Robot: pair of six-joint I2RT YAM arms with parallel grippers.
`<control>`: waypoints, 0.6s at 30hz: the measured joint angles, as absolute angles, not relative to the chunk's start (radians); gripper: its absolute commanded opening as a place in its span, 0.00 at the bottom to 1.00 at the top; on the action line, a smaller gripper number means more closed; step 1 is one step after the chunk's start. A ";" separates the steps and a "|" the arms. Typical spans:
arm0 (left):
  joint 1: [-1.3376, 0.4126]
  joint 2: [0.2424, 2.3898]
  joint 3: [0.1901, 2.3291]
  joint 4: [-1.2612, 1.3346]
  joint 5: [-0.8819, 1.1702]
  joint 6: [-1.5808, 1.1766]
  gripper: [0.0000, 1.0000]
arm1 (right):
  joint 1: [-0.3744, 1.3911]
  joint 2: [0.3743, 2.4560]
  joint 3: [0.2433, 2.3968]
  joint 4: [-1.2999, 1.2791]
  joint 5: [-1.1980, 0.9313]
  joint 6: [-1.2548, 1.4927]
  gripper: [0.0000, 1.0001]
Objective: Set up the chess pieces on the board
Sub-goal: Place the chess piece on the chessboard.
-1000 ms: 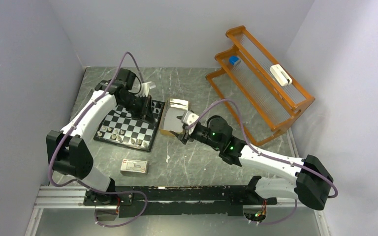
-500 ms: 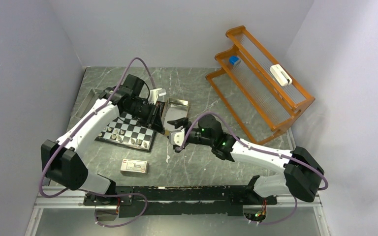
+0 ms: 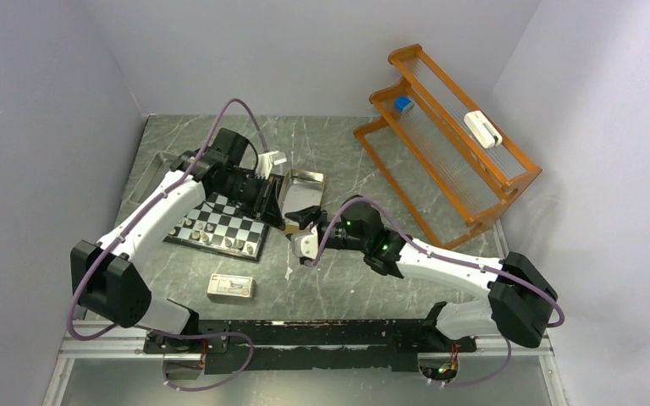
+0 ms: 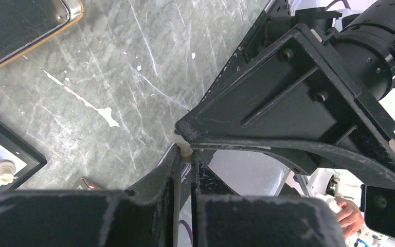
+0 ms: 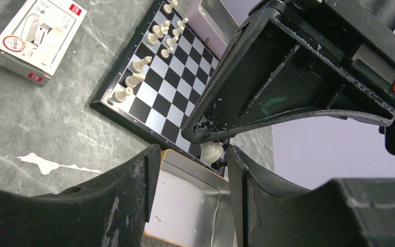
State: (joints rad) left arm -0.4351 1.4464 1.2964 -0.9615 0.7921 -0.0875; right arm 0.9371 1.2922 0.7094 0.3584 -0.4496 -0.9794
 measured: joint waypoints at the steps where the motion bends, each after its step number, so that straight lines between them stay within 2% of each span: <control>1: -0.435 1.447 1.296 -0.958 0.793 -0.091 0.09 | 0.937 1.292 0.709 0.358 -0.451 -0.982 0.52; 9: -0.436 1.459 1.293 -0.945 0.796 -0.104 0.09 | 0.937 1.293 0.710 0.353 -0.457 -0.996 0.41; 18: -0.440 1.468 1.293 -0.926 0.793 -0.146 0.10 | 0.930 1.293 0.710 0.358 -0.440 -0.992 0.34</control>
State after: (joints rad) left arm -0.4397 1.4681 1.2926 -0.9264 0.7929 -0.1463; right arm 0.9302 1.2926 0.7097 0.3580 -0.4400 -0.9916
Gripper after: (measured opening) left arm 0.123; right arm 0.361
